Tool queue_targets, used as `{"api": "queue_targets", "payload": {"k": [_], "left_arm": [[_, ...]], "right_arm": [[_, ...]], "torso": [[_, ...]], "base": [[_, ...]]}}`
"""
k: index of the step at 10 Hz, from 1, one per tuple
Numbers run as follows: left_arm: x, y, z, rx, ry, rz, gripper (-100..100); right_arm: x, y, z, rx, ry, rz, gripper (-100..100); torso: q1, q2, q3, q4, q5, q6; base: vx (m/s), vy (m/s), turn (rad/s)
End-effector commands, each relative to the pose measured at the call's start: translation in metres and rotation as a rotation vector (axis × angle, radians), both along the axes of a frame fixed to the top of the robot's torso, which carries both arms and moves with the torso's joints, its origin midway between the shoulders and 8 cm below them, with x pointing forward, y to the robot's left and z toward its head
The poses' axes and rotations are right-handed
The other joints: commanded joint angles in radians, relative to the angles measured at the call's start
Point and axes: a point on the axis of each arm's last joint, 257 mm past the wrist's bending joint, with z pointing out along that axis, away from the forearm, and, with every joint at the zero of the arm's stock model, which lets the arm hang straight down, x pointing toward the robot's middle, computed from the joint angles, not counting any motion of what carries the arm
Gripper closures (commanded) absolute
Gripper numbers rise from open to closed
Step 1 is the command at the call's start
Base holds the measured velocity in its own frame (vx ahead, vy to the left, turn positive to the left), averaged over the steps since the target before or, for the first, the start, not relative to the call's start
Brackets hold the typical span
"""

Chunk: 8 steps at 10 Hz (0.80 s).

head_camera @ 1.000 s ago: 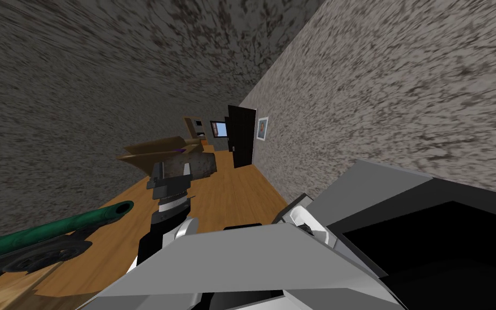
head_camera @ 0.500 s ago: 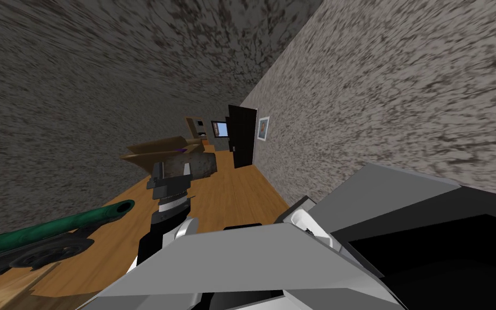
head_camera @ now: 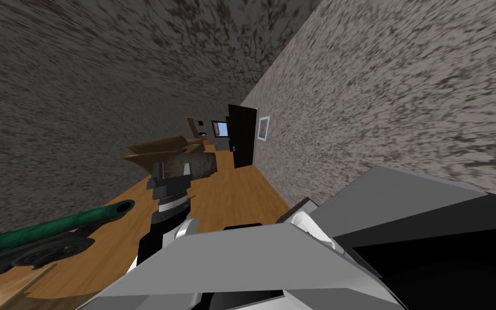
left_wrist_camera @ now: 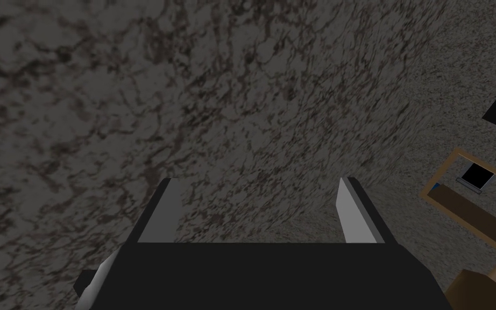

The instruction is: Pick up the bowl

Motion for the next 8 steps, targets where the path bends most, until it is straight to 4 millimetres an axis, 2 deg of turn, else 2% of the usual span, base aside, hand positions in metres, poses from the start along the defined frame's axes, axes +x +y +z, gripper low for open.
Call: {"api": "queue_targets", "payload": {"k": [1, 4, 5, 6, 8], "left_arm": [[0.0, 0.0, 0.0, 0.0, 0.0, 0.0, 0], [0.0, 0.0, 0.0, 0.0, 0.0, 0.0, 0], [0.0, 0.0, 0.0, 0.0, 0.0, 0.0, 0], [0.0, 0.0, 0.0, 0.0, 0.0, 0.0, 0], [0.0, 0.0, 0.0, 0.0, 0.0, 0.0, 0]], "right_arm": [[0.003, 0.013, -0.006, 0.0, 0.0, -0.007, -100], [0.009, 0.039, -0.018, 0.0, 0.0, -0.017, -100], [0.009, 0.034, -0.016, 0.004, -0.001, -0.017, -100], [0.009, 0.034, -0.016, 0.001, 0.0, -0.016, 100], [0.009, 0.036, -0.017, 0.004, 0.001, -0.015, 100]], "torso": [[0.0, 0.0, 0.0, 0.0, 0.0, 0.0], [-0.009, 0.001, 0.001, 0.0, -0.002, 0.0], [-0.009, 0.001, 0.0, 0.0, -0.002, 0.0], [-0.005, 0.0, 0.0, 0.0, -0.001, 0.0], [0.0, 0.0, 0.001, 0.001, 0.001, 0.0]], "base": [[-0.005, -0.06, 0.032], [-0.009, -0.142, 0.046], [0.001, -0.065, 0.015], [-0.001, -0.011, 0.001], [0.001, -0.003, 0.001]]}}
